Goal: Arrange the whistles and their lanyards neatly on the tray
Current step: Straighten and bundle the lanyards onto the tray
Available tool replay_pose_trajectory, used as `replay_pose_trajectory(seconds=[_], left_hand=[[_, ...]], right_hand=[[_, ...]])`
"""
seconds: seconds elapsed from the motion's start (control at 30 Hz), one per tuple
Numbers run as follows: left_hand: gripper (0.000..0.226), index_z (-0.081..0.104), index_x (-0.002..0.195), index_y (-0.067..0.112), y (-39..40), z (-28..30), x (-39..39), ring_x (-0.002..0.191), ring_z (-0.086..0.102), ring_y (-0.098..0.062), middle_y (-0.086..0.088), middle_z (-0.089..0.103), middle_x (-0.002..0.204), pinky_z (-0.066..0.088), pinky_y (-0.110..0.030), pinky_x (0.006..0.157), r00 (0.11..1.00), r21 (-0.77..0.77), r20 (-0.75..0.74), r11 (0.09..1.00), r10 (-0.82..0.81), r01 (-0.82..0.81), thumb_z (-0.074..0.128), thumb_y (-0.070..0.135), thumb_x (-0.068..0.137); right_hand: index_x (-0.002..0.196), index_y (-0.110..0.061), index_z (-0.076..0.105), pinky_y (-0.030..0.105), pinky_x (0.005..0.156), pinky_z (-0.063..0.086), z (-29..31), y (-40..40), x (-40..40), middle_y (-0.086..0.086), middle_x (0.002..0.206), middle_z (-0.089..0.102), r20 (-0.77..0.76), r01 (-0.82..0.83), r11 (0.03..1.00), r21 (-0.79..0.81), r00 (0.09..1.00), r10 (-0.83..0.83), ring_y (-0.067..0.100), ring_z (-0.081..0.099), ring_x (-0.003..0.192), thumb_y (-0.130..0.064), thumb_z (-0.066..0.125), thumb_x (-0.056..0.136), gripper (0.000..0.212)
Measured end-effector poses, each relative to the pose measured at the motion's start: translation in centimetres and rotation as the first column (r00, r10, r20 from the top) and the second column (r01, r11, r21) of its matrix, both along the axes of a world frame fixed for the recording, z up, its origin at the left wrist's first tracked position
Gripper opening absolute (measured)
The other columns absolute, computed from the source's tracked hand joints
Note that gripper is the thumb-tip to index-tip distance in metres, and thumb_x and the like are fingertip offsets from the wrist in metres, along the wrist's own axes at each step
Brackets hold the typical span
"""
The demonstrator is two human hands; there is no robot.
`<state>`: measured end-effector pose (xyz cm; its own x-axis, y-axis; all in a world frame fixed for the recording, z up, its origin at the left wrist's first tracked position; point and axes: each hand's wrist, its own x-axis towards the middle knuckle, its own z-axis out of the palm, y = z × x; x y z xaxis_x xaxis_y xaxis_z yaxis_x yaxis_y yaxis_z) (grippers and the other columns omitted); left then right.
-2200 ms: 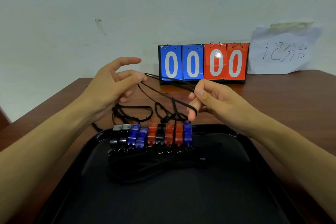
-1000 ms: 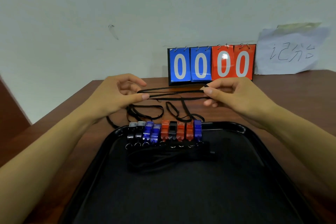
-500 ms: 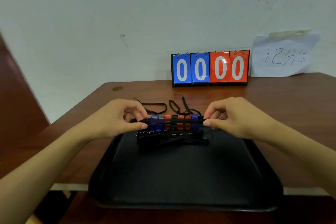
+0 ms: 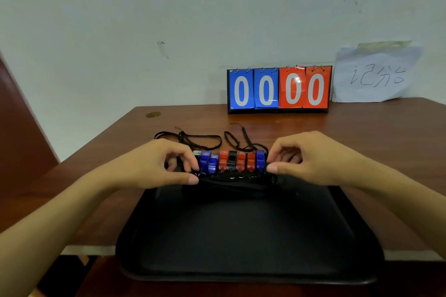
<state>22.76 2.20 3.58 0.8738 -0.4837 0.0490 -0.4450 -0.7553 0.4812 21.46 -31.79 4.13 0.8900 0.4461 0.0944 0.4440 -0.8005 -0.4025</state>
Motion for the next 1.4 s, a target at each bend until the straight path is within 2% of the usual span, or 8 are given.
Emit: replay_pose_trajectory(seconds=[0.2, 0.43, 0.57, 0.77, 0.97, 1.07, 1.23, 1.4], left_hand=[[0.017, 0.077, 0.094, 0.034, -0.3, 1.4, 2.6, 0.077, 0.068, -0.012, 0.012, 0.077, 0.092, 0.052, -0.022, 0.071, 0.994, -0.153, 0.096, 0.986, -0.044, 0.059, 0.069, 0.048, 0.089], [0.017, 0.078, 0.099, 0.030, -2.9, 0.8, 8.0, 0.091, 0.074, -0.007, 0.010, 0.079, 0.096, 0.060, -0.030, 0.091, 0.994, -0.175, 0.104, 0.983, -0.040, 0.058, 0.065, 0.040, 0.097], [0.012, 0.076, 0.100, 0.032, -3.5, 0.1, 9.8, 0.085, 0.073, -0.011, 0.013, 0.077, 0.093, 0.058, -0.017, 0.074, 0.995, -0.161, 0.061, 0.983, -0.076, 0.085, 0.066, 0.038, 0.097], [0.017, 0.078, 0.101, 0.030, -4.4, 0.5, 9.9, 0.079, 0.071, 0.002, 0.015, 0.078, 0.091, 0.050, -0.009, 0.068, 0.999, -0.228, 0.029, 0.973, -0.032, 0.038, 0.063, 0.037, 0.098], [0.053, 0.080, 0.110, 0.023, -6.7, 1.6, 8.9, 0.056, 0.052, -0.004, 0.017, 0.079, 0.087, 0.039, -0.012, 0.049, 0.992, -0.286, -0.119, 0.958, -0.043, 0.008, 0.048, 0.062, 0.094], [0.037, 0.077, 0.114, 0.037, -7.4, 1.6, 9.0, 0.054, 0.049, -0.009, 0.003, 0.080, 0.098, 0.034, -0.016, 0.048, 0.986, -0.436, -0.163, 0.899, -0.037, -0.038, 0.052, 0.058, 0.098], [0.028, 0.081, 0.102, 0.028, -6.8, 0.4, 8.8, 0.051, 0.037, -0.010, -0.003, 0.060, 0.065, 0.027, -0.024, 0.052, 0.969, -0.648, -0.238, 0.755, -0.070, -0.105, 0.064, 0.046, 0.090], [0.027, 0.066, 0.085, 0.015, -4.9, 0.4, 9.3, 0.044, 0.047, -0.006, -0.008, 0.079, 0.108, 0.031, -0.014, 0.040, 0.933, -0.818, -0.298, 0.557, -0.200, -0.141, 0.049, 0.028, 0.101]], right_hand=[[0.122, -0.037, 0.065, 0.026, 0.099, 0.049, 0.5, -0.3, 4.5, -0.019, 0.120, 0.067, 0.079, 0.047, 0.998, 0.047, 0.996, -0.051, -0.001, 0.061, 0.110, -0.053, 0.049, 0.098, 0.033], [0.144, -0.035, 0.052, 0.033, 0.109, 0.040, -1.8, 2.1, 9.1, -0.004, 0.146, 0.057, -0.211, 0.016, 1.000, -0.022, 0.977, -0.021, 0.015, 0.051, 0.135, -0.068, 0.019, 0.094, 0.068], [0.139, -0.022, 0.059, 0.010, 0.090, 0.038, -2.7, 1.8, 9.8, -0.004, 0.137, 0.061, -0.194, 0.016, 0.999, -0.039, 0.981, -0.024, 0.009, 0.052, 0.126, -0.059, 0.021, 0.100, 0.066], [0.143, -0.040, 0.051, 0.021, 0.106, 0.039, -1.7, 1.0, 9.6, -0.023, 0.142, 0.053, -0.035, 0.021, 0.994, 0.109, 0.999, -0.017, -0.007, 0.048, 0.126, -0.070, 0.019, 0.090, 0.068], [0.137, -0.048, 0.055, -0.002, 0.093, 0.035, -0.1, 1.5, 7.1, -0.038, 0.141, 0.048, 0.088, -0.134, 0.940, 0.313, 0.990, 0.112, -0.024, 0.041, 0.126, -0.053, 0.028, 0.099, 0.047], [0.134, -0.040, 0.061, 0.001, 0.098, 0.037, -0.3, 2.0, 6.7, -0.034, 0.138, 0.053, 0.075, -0.204, 0.923, 0.328, 0.979, 0.189, -0.015, 0.047, 0.128, -0.045, 0.035, 0.101, 0.042], [0.135, -0.030, 0.063, 0.021, 0.102, 0.049, -0.9, 2.0, 7.1, -0.022, 0.132, 0.059, 0.032, -0.199, 0.925, 0.324, 0.979, 0.200, 0.000, 0.056, 0.124, -0.050, 0.044, 0.094, 0.049], [0.125, -0.033, 0.068, 0.009, 0.096, 0.046, -1.3, 1.6, 7.6, -0.024, 0.119, 0.067, 0.038, -0.162, 0.941, 0.297, 0.987, 0.158, -0.007, 0.060, 0.117, -0.034, 0.050, 0.101, 0.030]])
